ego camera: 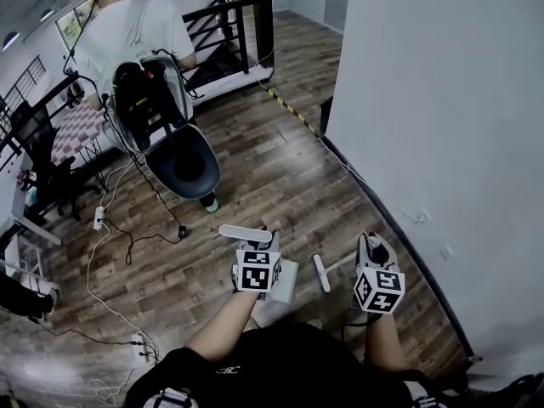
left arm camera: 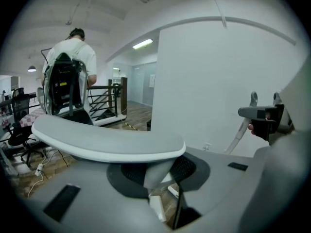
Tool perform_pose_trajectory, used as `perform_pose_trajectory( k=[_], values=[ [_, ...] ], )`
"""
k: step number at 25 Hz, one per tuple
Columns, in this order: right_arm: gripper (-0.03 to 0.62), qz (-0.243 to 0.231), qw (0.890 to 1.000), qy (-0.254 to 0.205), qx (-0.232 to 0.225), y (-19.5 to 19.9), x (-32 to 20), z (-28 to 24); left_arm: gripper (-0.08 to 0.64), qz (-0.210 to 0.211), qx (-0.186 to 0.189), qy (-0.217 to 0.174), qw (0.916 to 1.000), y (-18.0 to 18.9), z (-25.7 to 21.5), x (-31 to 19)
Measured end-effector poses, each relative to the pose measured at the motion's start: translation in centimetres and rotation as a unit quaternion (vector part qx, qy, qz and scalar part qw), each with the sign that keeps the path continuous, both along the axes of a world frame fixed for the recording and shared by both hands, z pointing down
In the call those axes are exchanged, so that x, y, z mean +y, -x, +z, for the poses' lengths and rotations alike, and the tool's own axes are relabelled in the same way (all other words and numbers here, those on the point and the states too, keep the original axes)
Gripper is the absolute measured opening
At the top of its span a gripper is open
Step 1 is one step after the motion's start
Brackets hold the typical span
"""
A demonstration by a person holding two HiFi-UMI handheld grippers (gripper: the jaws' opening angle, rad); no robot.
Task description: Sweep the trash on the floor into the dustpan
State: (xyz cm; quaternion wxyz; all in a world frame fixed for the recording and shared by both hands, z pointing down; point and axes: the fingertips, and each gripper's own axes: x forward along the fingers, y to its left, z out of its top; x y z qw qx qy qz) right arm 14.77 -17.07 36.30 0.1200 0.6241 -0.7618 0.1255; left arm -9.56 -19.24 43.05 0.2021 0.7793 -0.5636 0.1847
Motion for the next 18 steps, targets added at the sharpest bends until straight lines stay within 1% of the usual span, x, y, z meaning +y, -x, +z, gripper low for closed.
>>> perform_pose_trajectory(
  k=[3, 7, 12, 18],
  values=[
    [0.091, -0.003, 1.0, -0.008, 0.001, -0.2, 0.1, -0.8, 0.1, 0.006, 0.002, -0.016, 0.9999, -0.9, -3.3, -0.7],
    [0.091, 0.002, 1.0, -0.013, -0.005, -0.7, 0.3, -0.8, 0.097, 0.025, 0.005, -0.048, 0.9985, -2.4, -6.3, -1.3],
    [0.091, 0.005, 0.999, -0.028, -0.018, -1.2, 0.4, -1.8, 0.094, 0.036, 0.012, -0.076, 0.9964, -3.2, -8.2, -1.3],
    [0.089, -0.002, 0.999, -0.029, -0.022, -1.2, 0.0, -2.2, 0.091, 0.04, 0.013, -0.085, 0.9955, -3.9, -8.8, -1.9]
  ],
)
